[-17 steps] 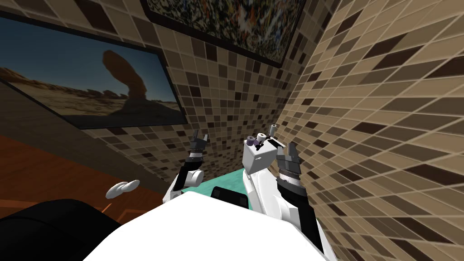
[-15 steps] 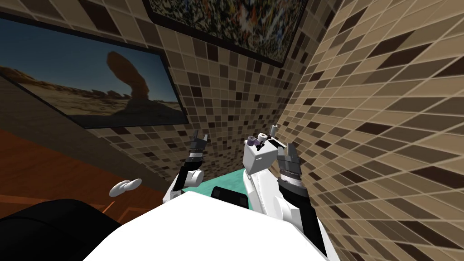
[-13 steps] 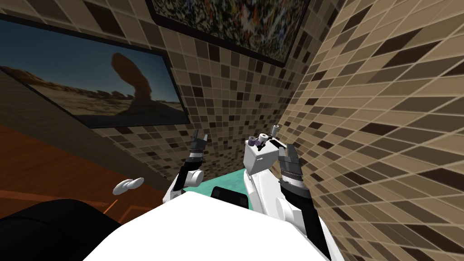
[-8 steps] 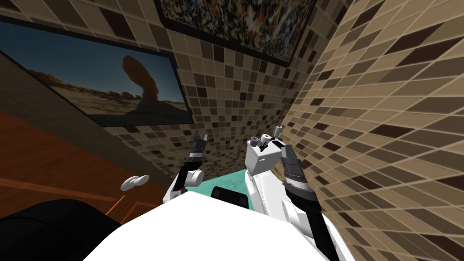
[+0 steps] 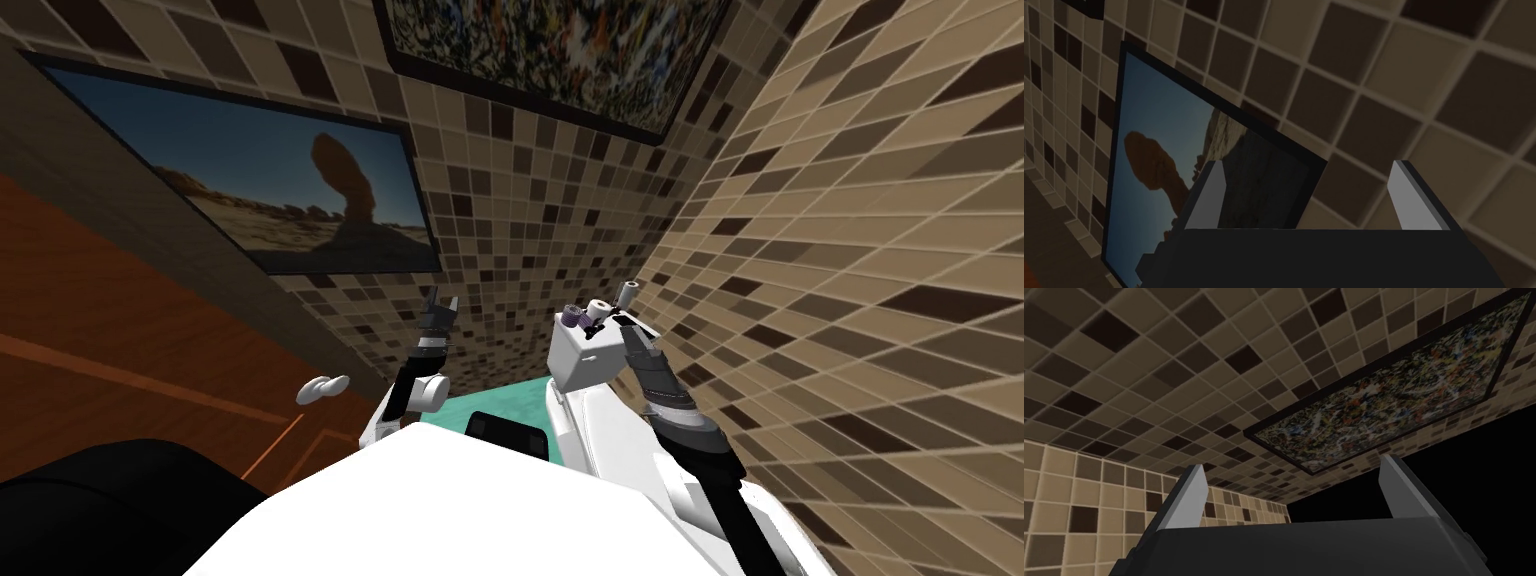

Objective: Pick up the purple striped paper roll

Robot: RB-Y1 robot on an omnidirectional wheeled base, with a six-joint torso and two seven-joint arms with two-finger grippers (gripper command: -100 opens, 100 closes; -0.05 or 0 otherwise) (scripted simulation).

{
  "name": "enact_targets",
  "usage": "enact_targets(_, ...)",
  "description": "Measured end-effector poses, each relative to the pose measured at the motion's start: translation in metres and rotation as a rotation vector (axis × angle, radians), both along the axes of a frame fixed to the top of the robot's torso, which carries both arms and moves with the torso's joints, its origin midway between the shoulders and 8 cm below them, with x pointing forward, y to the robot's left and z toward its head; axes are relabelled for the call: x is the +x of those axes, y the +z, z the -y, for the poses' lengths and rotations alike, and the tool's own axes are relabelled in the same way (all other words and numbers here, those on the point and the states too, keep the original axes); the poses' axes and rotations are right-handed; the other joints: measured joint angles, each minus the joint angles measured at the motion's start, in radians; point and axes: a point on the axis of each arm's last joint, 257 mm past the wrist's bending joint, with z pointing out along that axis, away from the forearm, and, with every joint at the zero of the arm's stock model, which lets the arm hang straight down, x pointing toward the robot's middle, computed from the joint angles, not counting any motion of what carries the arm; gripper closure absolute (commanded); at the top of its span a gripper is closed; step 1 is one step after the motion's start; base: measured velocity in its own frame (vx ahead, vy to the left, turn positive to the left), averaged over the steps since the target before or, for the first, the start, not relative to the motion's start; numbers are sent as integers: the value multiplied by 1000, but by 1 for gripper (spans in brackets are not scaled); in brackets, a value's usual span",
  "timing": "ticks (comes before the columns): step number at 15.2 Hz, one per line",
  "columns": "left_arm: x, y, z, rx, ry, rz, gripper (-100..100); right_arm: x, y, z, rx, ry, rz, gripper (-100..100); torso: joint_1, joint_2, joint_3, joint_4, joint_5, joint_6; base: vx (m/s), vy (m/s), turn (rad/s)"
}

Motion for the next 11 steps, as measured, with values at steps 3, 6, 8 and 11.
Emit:
enact_targets(3, 0, 0, 0, 0, 0, 0, 0, -2, -3, 1, -170, -18, 20, -100, 0, 0, 0, 0, 0, 0, 8, 33, 120)
enact_targets(6, 0, 0, 0, 0, 0, 0, 0, -4, -7, 2, -346, -29, 42, -100, 0, -1, -1, 0, 0, 0, 17, 25, 103)
enact_targets(8, 0, 0, 0, 0, 0, 0, 0, -5, -10, 2, -435, -31, 51, -100, -1, -1, 0, 0, 0, 0, 13, 19, 131)
enact_targets(11, 0, 0, 0, 0, 0, 0, 0, -5, -15, 4, -604, -35, 75, -100, -1, -1, -1, 0, 0, 0, 22, 19, 107)
